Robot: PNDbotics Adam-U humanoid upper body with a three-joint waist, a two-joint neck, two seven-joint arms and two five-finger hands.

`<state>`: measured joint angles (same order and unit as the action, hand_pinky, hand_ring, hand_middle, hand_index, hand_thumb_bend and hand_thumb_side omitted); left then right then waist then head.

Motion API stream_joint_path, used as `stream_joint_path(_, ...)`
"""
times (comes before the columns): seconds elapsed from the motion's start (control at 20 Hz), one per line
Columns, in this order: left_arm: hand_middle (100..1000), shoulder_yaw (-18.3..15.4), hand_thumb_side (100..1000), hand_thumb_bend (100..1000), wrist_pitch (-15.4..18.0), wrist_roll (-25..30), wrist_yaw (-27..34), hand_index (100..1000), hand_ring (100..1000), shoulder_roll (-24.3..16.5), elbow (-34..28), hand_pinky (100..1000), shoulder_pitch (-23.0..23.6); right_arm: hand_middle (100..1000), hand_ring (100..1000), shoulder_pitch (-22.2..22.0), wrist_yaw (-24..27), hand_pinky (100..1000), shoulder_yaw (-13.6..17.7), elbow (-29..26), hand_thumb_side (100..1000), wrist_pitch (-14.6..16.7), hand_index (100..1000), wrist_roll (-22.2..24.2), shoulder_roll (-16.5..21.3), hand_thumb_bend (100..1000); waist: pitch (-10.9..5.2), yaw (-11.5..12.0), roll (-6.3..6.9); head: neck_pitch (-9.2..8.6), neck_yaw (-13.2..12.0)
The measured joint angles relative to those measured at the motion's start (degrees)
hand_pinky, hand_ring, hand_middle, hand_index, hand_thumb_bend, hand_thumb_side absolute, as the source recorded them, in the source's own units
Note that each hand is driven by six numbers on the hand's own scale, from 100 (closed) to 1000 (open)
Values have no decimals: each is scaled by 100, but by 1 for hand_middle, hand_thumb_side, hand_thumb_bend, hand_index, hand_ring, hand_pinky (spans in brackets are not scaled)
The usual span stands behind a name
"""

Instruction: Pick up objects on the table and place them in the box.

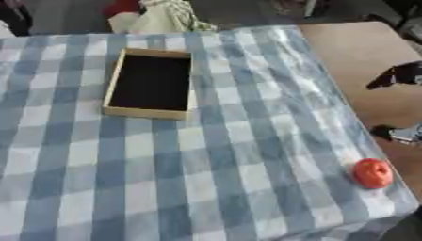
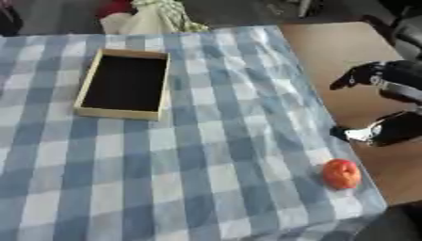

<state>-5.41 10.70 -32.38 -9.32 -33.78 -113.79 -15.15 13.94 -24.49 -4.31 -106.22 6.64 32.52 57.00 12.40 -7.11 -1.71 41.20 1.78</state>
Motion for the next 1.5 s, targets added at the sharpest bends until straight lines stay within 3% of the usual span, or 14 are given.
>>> stream_joint_path(0.8,755,35,692,587,-17,106,14,831,791,-56,0,791,-4,774,838,76,303,841,-453,125,535,377,884,236,299,429,-81,-125,-63,99,-202)
stream_joint_path(1.4,752,36,691,585,-43,136,13,830,789,-100,0,790,-2,745,818,-35,465,826,-543,275,473,509,872,177,277,438,-81,-139,-86,102,-199)
stream_joint_path(1.45,751,36,689,586,-46,139,13,830,789,-100,0,790,-2,744,817,-36,473,825,-552,285,444,518,872,169,273,397,-80,-138,-85,102,-185)
stream_joint_path(1.5,751,36,691,584,-50,142,13,830,789,-100,0,790,-2,744,816,-39,474,825,-561,304,484,530,873,158,269,363,-80,-136,-84,102,-172)
